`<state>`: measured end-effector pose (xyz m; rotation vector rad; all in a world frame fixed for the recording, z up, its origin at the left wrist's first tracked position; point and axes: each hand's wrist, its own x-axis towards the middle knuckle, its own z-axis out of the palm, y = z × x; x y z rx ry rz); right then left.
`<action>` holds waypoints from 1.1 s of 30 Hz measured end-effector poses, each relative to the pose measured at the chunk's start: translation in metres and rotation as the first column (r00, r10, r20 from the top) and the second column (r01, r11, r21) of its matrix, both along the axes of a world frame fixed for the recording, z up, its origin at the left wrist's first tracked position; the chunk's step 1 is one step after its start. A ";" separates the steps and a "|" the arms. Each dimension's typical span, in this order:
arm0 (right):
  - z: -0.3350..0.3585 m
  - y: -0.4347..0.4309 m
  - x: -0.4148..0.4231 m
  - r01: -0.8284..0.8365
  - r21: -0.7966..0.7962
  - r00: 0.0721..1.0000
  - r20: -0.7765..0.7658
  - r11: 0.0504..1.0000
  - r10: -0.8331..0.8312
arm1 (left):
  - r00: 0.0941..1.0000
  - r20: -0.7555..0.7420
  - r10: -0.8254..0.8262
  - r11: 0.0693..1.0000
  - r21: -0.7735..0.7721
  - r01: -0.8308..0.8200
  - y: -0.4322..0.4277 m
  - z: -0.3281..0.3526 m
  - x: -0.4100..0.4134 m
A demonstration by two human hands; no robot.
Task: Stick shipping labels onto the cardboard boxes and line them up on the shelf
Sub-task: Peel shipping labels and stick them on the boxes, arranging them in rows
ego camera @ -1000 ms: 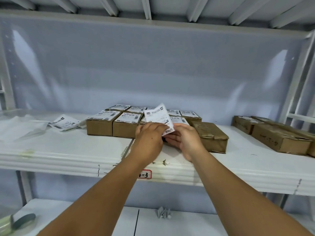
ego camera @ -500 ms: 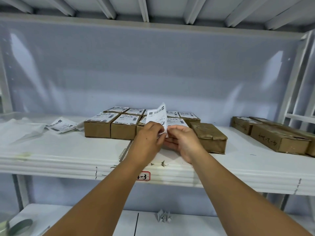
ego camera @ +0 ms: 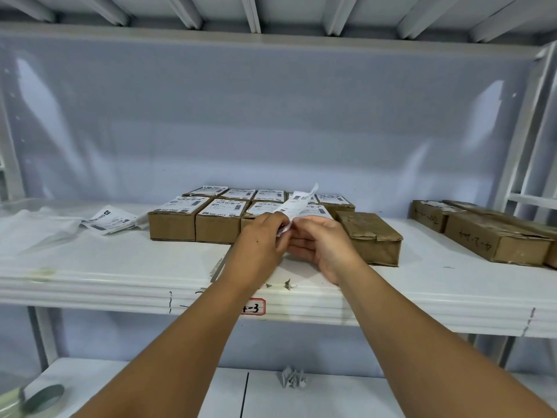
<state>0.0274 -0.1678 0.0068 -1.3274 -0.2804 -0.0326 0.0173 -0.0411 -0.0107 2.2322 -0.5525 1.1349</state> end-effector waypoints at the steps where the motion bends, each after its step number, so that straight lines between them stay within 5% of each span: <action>1: 0.000 0.000 0.000 0.006 -0.011 1.000 0.004 1.000 -0.006 | 1.000 0.006 0.013 1.000 0.012 -0.013 0.000 0.000 0.000; 8: -0.001 0.001 0.001 0.024 -0.046 1.000 0.020 0.999 -0.023 | 0.999 0.032 -0.003 0.997 0.081 0.000 0.002 0.000 0.002; 17: -0.002 0.003 0.001 0.027 -0.082 0.997 0.069 0.996 -0.022 | 1.000 -0.015 -0.021 0.994 -0.104 0.019 0.003 0.004 -0.001; 24: -0.003 0.001 0.001 0.018 -0.082 0.994 0.105 0.996 -0.009 | 1.000 -0.010 -0.017 0.996 -0.083 0.016 0.003 0.005 -0.003; 33: -0.005 0.004 0.003 0.069 -0.128 0.984 0.173 0.989 -0.046 | 0.988 -0.148 -0.053 0.992 -0.117 0.035 0.004 0.005 -0.003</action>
